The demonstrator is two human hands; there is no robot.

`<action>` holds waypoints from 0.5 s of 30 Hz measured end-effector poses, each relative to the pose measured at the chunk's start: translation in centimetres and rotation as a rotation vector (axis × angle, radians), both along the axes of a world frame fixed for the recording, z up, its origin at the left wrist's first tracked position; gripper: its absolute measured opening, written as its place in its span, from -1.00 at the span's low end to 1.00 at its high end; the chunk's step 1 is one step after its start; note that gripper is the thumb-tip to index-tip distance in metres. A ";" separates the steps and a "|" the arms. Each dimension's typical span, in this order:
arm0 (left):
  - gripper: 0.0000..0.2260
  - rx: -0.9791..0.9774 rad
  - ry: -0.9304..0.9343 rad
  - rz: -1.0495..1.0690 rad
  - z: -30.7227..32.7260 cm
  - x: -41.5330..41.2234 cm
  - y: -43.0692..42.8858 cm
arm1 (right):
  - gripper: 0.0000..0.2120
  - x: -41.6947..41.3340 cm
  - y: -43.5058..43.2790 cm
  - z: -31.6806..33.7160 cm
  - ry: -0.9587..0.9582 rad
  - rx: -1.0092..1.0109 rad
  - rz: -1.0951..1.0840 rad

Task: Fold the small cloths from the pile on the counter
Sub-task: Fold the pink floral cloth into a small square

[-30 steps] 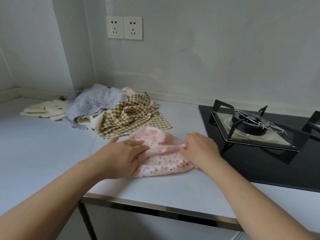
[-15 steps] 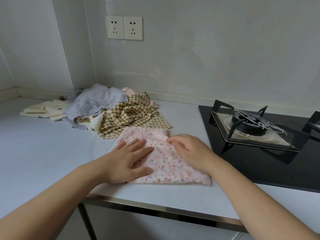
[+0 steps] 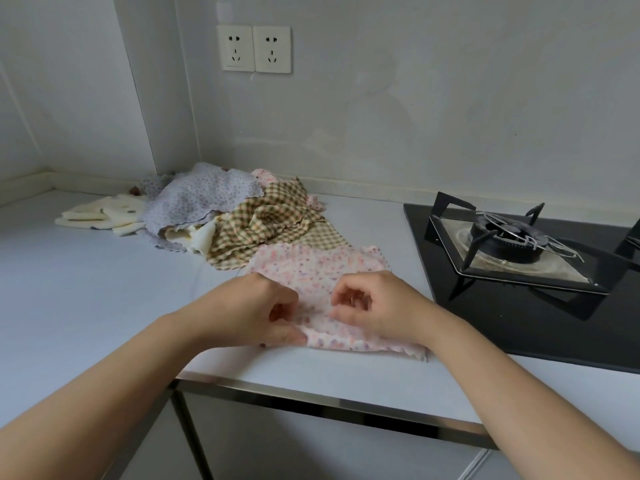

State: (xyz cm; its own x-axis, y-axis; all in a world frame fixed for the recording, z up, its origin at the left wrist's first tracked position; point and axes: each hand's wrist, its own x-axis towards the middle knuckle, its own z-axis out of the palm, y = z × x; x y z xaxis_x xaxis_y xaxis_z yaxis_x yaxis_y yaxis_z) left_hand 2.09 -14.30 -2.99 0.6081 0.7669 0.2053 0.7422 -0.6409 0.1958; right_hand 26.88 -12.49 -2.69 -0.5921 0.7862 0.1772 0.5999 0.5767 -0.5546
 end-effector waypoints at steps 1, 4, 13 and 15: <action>-0.59 0.021 -0.022 -0.002 -0.1 0.0 0.1 | -0.66 0.0 0.0 -0.1 -0.018 -0.001 0.015; -0.62 0.082 -0.120 0.034 -0.2 -0.3 0.2 | -0.62 -0.1 0.0 -0.1 -0.081 0.016 0.049; -0.60 -0.417 -0.244 0.107 1.5 -2.2 0.5 | -0.85 1.7 0.9 1.0 -0.029 -0.054 -0.125; -0.61 -0.527 -0.376 0.092 1.8 -3.4 0.6 | -0.79 2.4 1.4 0.9 0.024 -0.097 -0.203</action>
State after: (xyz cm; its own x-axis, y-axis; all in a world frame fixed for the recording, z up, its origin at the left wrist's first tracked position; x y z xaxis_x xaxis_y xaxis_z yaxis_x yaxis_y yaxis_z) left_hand -1.35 -13.71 -1.21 0.4950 0.8685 -0.0265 0.6091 -0.3251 0.7234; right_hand 29.32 -11.14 -1.80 -0.4161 0.9030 0.1070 0.6843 0.3884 -0.6172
